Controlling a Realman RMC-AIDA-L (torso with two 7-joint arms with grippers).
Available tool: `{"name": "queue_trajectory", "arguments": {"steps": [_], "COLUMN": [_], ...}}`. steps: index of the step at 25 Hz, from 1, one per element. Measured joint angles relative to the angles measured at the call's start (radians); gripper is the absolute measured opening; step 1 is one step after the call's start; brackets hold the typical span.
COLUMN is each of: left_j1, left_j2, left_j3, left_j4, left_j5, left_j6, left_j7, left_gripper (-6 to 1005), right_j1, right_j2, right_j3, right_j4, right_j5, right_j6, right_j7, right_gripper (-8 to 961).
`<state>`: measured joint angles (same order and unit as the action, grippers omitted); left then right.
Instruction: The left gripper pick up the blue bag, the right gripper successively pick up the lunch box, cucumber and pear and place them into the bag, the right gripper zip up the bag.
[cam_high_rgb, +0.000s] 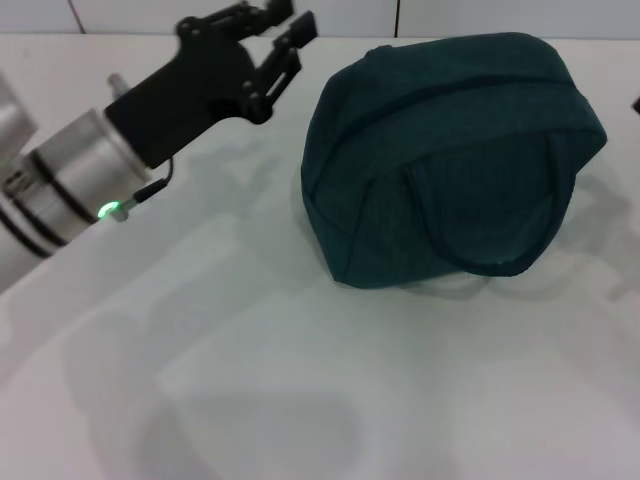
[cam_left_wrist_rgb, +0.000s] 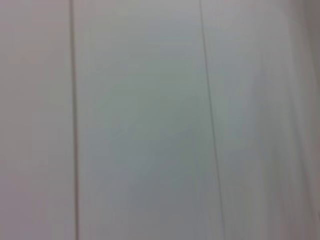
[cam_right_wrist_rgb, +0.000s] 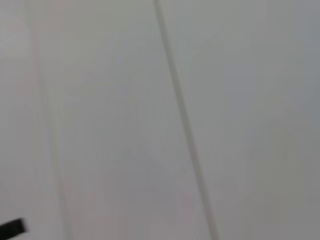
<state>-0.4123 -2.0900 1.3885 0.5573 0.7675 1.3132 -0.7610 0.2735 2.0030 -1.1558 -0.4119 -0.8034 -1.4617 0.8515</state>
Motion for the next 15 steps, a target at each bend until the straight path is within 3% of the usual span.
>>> {"name": "queue_trajectory", "arguments": {"steps": [7,9,15], "left_j1": [0.020,0.020,0.013], "left_j2": [0.001,-0.001,-0.011], "left_j3": [-0.001,0.002,0.007], "left_j4": [-0.091,-0.133,-0.235], "left_j5": [-0.038,-0.038,-0.047], "left_j6": [0.132,0.167,0.274], "left_j7": [0.087,0.146,0.262], "left_gripper": [373,417,575], "right_j1": [0.026,0.037,0.064], "right_j2": [0.002,0.004,0.008], "right_j3": [-0.019,-0.030,-0.084], "right_j4": [-0.052,-0.052,-0.044], "right_j5": [-0.119,-0.144,-0.155], "right_j6": [-0.117,-0.155,-0.195], "right_j7": [0.038,0.035,0.023], "right_gripper": [561,663,695]}}
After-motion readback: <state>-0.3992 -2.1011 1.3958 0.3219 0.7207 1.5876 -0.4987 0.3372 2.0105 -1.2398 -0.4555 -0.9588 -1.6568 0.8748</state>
